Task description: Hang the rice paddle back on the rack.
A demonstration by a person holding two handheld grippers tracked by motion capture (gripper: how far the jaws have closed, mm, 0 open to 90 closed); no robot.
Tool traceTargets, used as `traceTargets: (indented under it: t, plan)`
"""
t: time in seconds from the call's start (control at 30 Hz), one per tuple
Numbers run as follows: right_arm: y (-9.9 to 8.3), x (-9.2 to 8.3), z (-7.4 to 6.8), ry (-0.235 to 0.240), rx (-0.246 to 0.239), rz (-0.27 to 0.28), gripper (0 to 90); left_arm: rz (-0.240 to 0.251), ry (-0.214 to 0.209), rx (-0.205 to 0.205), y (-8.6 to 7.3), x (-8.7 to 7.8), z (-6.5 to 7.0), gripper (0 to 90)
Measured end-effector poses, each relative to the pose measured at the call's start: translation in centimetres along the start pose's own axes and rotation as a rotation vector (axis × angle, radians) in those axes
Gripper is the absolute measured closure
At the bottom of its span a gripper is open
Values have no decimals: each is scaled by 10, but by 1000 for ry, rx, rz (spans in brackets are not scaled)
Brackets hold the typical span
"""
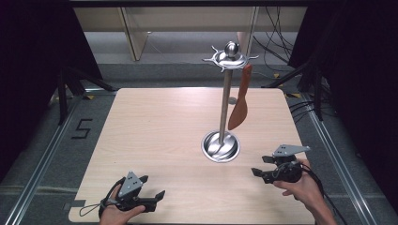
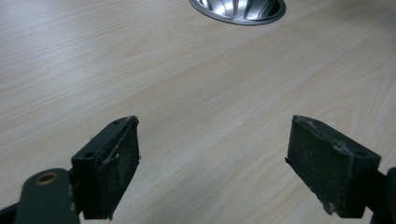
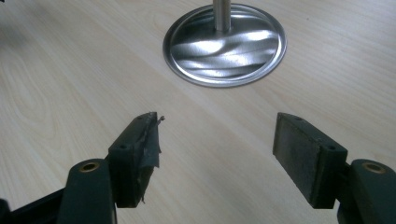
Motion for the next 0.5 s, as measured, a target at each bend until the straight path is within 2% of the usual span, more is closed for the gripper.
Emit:
traceTargets:
  t: [0.07,0.1,0.2,0.23,0.27,0.3,0.37,0.4,0.43,0.47,0.5]
  plan:
    - [-3,0,2,0,-31,7,321,4,-2,-4,0,0,1,161]
    - [-6,0,-1,0,11,-8,322,4,-1,-4,0,0,1,162]
    - [-11,1,-2,0,-6,-10,319,4,1,-5,0,0,1,161]
    - [-13,1,0,-3,-29,-7,319,3,-1,20,0,0,-1,161]
    - [-15,1,-4,1,7,-17,318,3,-1,19,0,0,-1,161]
    - [-17,2,-1,-2,-37,-24,317,2,-1,20,0,0,-1,161]
    - [-21,1,-5,0,0,-43,313,3,-1,-1,0,0,0,161]
    - [-22,3,-3,-11,-36,-26,312,3,2,-3,0,0,1,161]
    - [-24,2,-5,-9,-21,-48,312,3,0,-2,0,0,1,161]
    - [-25,2,-5,-12,-31,-54,312,3,3,-4,0,0,1,161]
    - [-27,4,-6,-14,-17,-24,312,3,3,-5,0,0,1,161]
Point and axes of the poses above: each handheld gripper's, and its own axes: x roughly forward along the jaws, y roughly out of its top, z roughly to its right, the point moved 1 cm from there along x, roughly forward along the jaws, and after that the axes turned 3 degrees about -z, right-handed, at the moved point
